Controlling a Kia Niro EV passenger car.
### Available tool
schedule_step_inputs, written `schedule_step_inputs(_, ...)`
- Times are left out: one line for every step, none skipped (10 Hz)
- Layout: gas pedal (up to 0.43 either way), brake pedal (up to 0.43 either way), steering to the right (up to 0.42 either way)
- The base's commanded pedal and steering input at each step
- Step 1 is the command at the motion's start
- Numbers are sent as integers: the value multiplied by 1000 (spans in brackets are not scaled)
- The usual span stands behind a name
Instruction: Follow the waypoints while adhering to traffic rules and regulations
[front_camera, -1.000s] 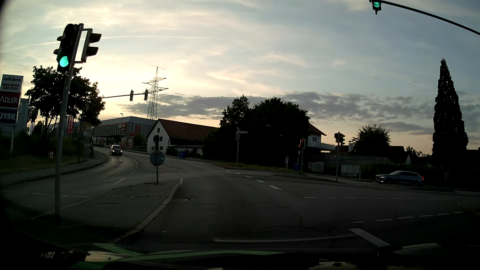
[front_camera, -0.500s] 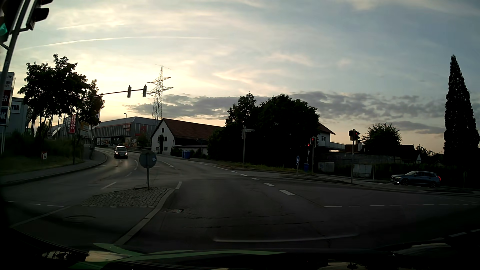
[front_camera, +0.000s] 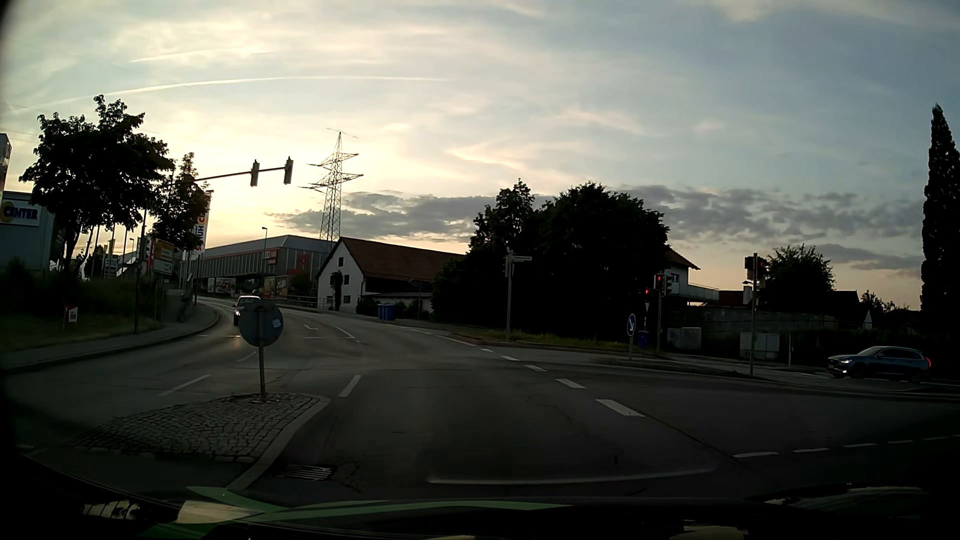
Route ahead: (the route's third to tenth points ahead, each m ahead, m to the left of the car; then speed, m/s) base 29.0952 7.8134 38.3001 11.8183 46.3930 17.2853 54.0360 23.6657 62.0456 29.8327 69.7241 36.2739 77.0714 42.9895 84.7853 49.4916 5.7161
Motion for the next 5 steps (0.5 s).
schedule_step_inputs(469,0,-66)
schedule_step_inputs(461,0,-66)
schedule_step_inputs(441,0,-66)
schedule_step_inputs(421,0,-65)
schedule_step_inputs(398,0,-65)
